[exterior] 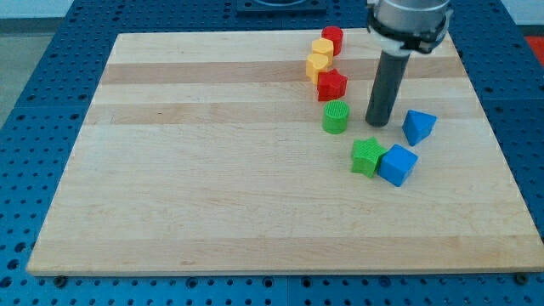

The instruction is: Move the green circle diagonally above the top left side of the green star

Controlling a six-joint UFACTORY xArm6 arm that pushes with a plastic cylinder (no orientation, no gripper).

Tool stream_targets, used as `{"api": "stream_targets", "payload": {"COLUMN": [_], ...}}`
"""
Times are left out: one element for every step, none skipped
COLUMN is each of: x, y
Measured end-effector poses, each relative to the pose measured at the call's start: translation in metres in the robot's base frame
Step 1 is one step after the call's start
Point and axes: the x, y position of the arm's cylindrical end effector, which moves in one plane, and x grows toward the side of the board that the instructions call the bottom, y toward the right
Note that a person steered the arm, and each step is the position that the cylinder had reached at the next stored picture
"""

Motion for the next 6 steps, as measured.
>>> {"api": "stream_targets", "payload": {"x": [-0.019, -0.007, 0.030, 0.049, 0.020, -0.022], "y": [-0.003, -0.032, -0.054, -0.059, -0.041, -0.009]}}
